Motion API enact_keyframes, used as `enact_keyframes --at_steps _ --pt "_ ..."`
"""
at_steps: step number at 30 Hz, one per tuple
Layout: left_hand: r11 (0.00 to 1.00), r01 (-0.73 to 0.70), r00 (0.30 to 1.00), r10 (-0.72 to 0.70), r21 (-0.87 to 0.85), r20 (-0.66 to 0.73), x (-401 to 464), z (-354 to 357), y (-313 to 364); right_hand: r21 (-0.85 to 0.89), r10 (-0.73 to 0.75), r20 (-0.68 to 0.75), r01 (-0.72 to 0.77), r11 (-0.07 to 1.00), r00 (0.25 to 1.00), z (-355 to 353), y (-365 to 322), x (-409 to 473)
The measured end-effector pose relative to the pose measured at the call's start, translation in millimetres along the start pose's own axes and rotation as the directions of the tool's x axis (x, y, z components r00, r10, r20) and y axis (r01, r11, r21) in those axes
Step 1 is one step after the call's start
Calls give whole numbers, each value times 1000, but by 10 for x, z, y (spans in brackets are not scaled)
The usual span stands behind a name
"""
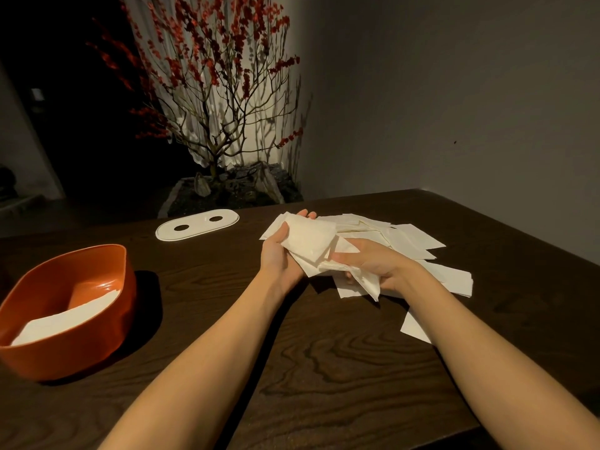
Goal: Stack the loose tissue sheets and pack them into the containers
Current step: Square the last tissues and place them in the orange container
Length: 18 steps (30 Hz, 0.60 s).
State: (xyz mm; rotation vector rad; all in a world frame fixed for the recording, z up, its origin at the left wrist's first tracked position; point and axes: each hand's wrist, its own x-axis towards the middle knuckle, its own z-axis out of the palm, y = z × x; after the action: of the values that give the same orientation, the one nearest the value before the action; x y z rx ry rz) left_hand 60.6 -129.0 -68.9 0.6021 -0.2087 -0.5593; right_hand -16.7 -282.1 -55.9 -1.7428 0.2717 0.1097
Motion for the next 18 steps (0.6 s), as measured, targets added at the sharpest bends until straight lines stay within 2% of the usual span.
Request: enact_keyframes --at_steps 4,10,12,15,18 --pt "998 -59 998 59 -12 -33 -32 -10 35 -40 5 -22 -5 999 1000 -15 -21 -41" --pt "976 -110 985 82 -189 -152 -68 -36 138 31 24 -258 -17 999 966 -63 -36 -36" --pt "978 -103 979 67 -179 -195 -64 -41 133 76 23 -306 0 997 952 -60 -57 -38" --pt "992 -42 977 16 -115 -212 -37 -47 89 188 37 -297 20 982 954 -62 -73 -56" --pt "995 79 988 -86 -56 -130 -44 -5 13 252 20 -194 30 967 981 0 -89 -113"
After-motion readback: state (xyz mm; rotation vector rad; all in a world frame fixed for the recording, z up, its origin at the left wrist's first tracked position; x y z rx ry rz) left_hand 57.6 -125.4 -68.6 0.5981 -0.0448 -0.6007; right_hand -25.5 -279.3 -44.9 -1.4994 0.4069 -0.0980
